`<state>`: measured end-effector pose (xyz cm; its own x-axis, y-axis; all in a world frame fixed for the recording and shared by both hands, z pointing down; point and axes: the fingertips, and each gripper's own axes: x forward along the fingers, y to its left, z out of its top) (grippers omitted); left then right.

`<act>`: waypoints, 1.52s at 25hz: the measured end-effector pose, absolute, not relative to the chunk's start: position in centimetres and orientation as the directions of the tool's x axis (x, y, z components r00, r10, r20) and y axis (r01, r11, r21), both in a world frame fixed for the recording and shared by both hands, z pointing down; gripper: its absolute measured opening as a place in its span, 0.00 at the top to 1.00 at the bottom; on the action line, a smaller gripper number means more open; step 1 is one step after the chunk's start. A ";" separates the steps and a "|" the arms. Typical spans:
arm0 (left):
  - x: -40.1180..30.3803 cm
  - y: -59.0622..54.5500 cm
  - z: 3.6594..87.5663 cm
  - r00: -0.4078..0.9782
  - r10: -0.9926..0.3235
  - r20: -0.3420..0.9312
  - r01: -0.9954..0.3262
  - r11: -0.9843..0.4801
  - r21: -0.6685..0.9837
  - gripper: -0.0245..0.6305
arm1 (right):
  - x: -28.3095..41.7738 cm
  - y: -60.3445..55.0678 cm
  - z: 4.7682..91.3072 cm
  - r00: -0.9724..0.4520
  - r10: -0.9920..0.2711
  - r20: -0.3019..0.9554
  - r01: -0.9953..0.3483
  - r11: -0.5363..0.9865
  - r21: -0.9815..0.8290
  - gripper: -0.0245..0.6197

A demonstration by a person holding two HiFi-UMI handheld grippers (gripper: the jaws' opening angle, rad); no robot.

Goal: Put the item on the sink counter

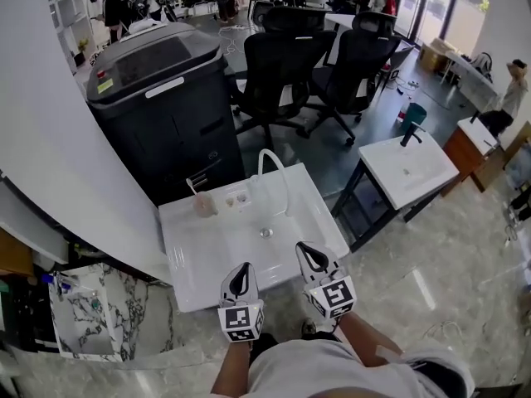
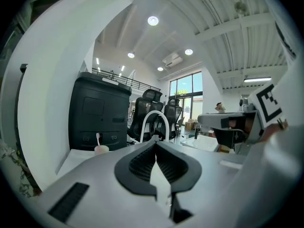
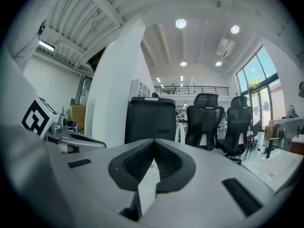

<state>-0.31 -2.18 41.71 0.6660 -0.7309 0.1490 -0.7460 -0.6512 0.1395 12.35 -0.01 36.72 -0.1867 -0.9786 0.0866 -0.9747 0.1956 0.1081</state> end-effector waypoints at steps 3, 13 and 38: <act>2.0 -1.1 40.5 0.665 -0.734 0.138 -0.747 -0.654 0.121 0.95 | 14.2 1.0 35.2 -0.188 -0.981 0.045 -0.977 0.191 0.099 0.95; 5.0 0.8 35.7 0.605 -0.794 0.050 -0.796 -0.603 0.054 0.95 | 17.3 3.5 30.2 -0.219 -0.972 -0.089 -0.971 0.208 0.117 0.95; 8.0 3.2 34.5 0.579 -0.815 0.034 -0.815 -0.578 0.038 0.95 | 17.9 5.4 29.1 -0.304 -0.946 -0.112 -0.948 0.289 0.132 0.95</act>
<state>8.01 3.23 34.54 0.5787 -0.8148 0.0340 -0.8154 -0.5776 0.0385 17.87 5.39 29.13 -0.3044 -0.9459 -0.1125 -0.9481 0.2894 0.1319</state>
